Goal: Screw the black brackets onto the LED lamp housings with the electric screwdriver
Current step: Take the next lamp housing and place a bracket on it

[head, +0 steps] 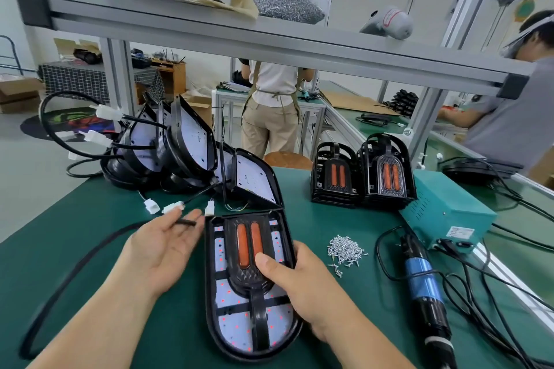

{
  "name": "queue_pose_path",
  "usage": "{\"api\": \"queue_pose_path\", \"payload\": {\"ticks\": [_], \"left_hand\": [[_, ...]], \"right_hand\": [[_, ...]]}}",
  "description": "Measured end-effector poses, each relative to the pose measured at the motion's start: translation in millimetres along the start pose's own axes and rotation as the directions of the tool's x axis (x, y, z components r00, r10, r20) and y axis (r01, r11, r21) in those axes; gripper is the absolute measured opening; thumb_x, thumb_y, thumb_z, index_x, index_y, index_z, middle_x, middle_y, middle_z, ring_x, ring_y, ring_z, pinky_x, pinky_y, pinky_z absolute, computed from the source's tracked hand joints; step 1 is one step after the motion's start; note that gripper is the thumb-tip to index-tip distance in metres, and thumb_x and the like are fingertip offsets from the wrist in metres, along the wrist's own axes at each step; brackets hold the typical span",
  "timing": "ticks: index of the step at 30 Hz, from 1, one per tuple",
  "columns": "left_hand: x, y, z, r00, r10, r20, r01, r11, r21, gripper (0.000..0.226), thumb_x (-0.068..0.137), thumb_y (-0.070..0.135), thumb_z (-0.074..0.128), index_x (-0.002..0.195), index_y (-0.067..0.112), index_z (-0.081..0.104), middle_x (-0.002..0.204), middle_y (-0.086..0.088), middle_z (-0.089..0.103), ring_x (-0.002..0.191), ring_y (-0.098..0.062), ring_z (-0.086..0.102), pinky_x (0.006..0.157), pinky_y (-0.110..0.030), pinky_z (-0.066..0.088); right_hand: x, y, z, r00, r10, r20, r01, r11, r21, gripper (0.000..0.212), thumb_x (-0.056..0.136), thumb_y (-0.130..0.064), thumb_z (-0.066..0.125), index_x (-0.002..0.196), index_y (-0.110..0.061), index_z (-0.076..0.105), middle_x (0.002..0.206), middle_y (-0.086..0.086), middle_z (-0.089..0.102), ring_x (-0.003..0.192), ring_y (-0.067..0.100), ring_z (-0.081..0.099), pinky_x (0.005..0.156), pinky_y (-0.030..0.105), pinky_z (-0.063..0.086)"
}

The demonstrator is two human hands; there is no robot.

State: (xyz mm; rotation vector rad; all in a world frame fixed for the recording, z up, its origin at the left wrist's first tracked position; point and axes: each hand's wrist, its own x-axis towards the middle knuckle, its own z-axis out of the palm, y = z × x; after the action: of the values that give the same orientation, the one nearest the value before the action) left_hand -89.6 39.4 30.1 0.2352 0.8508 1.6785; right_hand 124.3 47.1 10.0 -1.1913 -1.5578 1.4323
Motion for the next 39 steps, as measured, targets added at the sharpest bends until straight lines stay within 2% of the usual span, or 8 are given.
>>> {"api": "queue_pose_path", "payload": {"ticks": [5, 9, 15, 20, 24, 27, 31, 39], "left_hand": [[-20, -22, 14, 0.993, -0.085, 0.083, 0.051, 0.936, 0.349, 0.027, 0.098, 0.025, 0.05, 0.098, 0.004, 0.066, 0.085, -0.013, 0.073, 0.093, -0.027, 0.065, 0.089, -0.042, 0.05], [-37, -41, 14, 0.978, -0.149, 0.148, 0.057, 0.866, 0.497, 0.028, 0.097, 0.018, 0.054, 0.118, 0.003, 0.065, 0.109, -0.023, 0.072, 0.098, -0.039, 0.071, 0.089, -0.052, 0.055], [-44, -55, 13, 0.974, -0.101, 0.201, -0.08, 0.682, 0.727, 0.036, 0.097, 0.009, 0.06, 0.124, 0.031, 0.058, 0.108, 0.002, 0.076, 0.102, -0.019, 0.072, 0.099, -0.044, 0.05], [-43, -60, 11, 0.987, 0.007, 0.158, -0.127, 0.626, 0.769, 0.051, 0.091, 0.016, 0.07, 0.133, 0.035, 0.049, 0.105, 0.011, 0.076, 0.102, -0.012, 0.071, 0.103, -0.042, 0.049], [-43, -57, 10, 0.986, -0.074, 0.15, -0.05, 0.729, 0.683, 0.059, 0.086, 0.021, 0.074, 0.134, 0.042, 0.047, 0.108, 0.008, 0.076, 0.103, -0.017, 0.071, 0.105, -0.048, 0.046], [-40, -54, 11, 0.983, -0.131, 0.127, 0.017, 0.76, 0.649, 0.053, 0.086, 0.031, 0.07, 0.129, 0.051, 0.048, 0.11, 0.009, 0.075, 0.103, -0.02, 0.072, 0.104, -0.052, 0.046], [-39, -58, 8, 0.98, -0.116, 0.165, -0.032, 0.719, 0.694, 0.057, 0.091, 0.022, 0.066, 0.134, 0.052, 0.045, 0.108, 0.006, 0.076, 0.103, -0.017, 0.072, 0.108, -0.047, 0.042], [-48, -55, 8, 0.974, -0.092, 0.206, -0.09, 0.678, 0.73, 0.086, 0.058, 0.033, 0.078, 0.121, 0.077, 0.039, 0.138, 0.001, 0.059, 0.131, -0.023, 0.052, 0.118, -0.049, 0.03]], "right_hand": [[1, -3, -1, 0.982, 0.046, -0.183, -0.083, 0.976, -0.2, 0.034, 0.083, -0.053, 0.071, 0.099, -0.023, 0.065, 0.101, -0.009, 0.07, 0.094, 0.01, 0.066, 0.09, 0.032, 0.053], [2, -7, -8, 0.983, 0.01, -0.182, -0.11, 0.829, -0.549, 0.054, 0.081, -0.074, 0.053, 0.103, -0.025, 0.06, 0.102, -0.007, 0.064, 0.097, 0.017, 0.061, 0.088, 0.035, 0.05], [4, -10, -19, 0.995, 0.074, -0.067, -0.1, 0.725, -0.682, 0.066, 0.08, -0.082, 0.036, 0.118, -0.031, 0.055, 0.114, -0.01, 0.063, 0.109, 0.018, 0.06, 0.096, 0.039, 0.048], [-1, -24, -35, 0.996, 0.065, -0.055, -0.081, 0.533, -0.842, 0.084, 0.071, -0.093, 0.018, 0.089, -0.022, 0.059, 0.098, -0.002, 0.066, 0.099, 0.024, 0.062, 0.09, 0.04, 0.051], [-8, -45, -81, 0.947, -0.127, -0.296, -0.183, 0.543, -0.819, 0.078, 0.074, -0.088, 0.031, 0.101, -0.024, 0.066, 0.103, -0.012, 0.064, 0.104, 0.018, 0.06, 0.089, 0.037, 0.049], [-19, -48, -132, 0.876, -0.173, -0.45, -0.289, 0.559, -0.777, 0.056, 0.08, -0.078, 0.043, 0.081, -0.026, 0.064, 0.089, -0.009, 0.065, 0.086, 0.017, 0.059, 0.077, 0.035, 0.048], [-27, -32, -179, 0.811, -0.069, -0.581, -0.438, 0.588, -0.68, 0.058, 0.087, -0.063, 0.056, 0.063, -0.01, 0.052, 0.062, 0.003, 0.061, 0.066, 0.023, 0.059, 0.06, 0.032, 0.042], [-21, -14, -186, 0.804, 0.138, -0.578, -0.51, 0.66, -0.552, 0.057, 0.077, -0.06, 0.074, 0.088, -0.006, 0.06, 0.085, 0.009, 0.063, 0.077, 0.025, 0.06, 0.068, 0.033, 0.047]]}}
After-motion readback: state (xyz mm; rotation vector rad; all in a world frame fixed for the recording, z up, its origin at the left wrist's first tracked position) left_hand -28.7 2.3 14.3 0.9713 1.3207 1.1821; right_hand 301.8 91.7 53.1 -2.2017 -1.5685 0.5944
